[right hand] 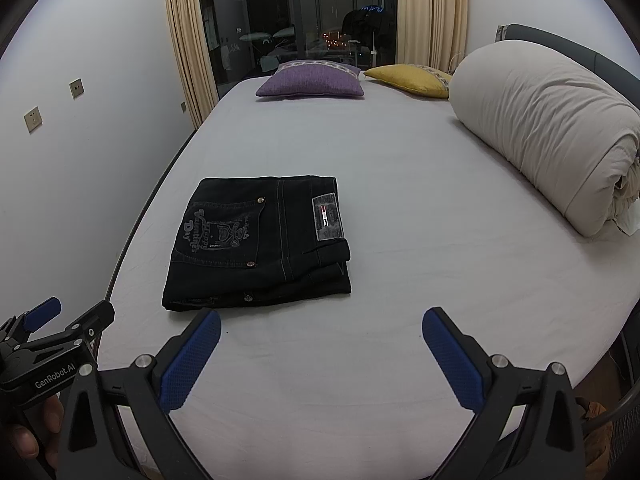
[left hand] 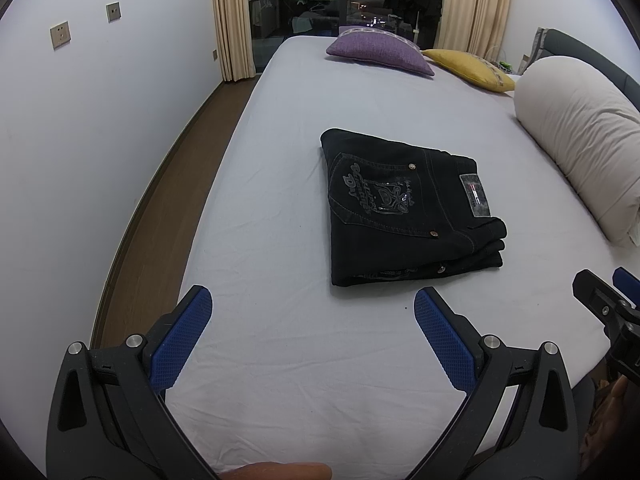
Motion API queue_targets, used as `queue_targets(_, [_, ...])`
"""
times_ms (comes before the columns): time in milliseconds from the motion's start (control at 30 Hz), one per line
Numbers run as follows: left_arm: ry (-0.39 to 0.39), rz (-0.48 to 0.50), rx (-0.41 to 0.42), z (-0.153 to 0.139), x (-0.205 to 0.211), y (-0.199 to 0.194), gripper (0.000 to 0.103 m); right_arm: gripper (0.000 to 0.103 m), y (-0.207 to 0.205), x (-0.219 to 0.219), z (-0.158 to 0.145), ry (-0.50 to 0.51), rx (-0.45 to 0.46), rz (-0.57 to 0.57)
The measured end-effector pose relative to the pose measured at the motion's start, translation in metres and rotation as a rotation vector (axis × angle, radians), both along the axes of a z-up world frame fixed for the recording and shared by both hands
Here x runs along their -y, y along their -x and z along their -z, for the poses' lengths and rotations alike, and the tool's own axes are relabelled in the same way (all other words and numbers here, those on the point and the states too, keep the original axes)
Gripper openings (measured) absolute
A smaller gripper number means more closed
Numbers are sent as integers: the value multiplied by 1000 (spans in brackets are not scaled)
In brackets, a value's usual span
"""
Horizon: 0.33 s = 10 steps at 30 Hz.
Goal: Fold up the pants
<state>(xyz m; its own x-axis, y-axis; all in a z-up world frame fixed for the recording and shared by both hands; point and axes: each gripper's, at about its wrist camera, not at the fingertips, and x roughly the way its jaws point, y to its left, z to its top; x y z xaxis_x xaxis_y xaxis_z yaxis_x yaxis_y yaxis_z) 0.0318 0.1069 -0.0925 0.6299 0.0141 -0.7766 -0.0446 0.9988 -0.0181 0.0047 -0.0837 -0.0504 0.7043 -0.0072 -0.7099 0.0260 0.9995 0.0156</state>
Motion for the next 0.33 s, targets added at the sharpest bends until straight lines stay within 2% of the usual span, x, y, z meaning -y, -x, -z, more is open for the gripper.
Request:
queue_targets(200, [10,-1,5,1,-1,2,103,103,0,1,1,-2,-2,0])
queue_targets(333, [-19,-2,13,4,0,6,103,103,2,2,3,-4,-4,0])
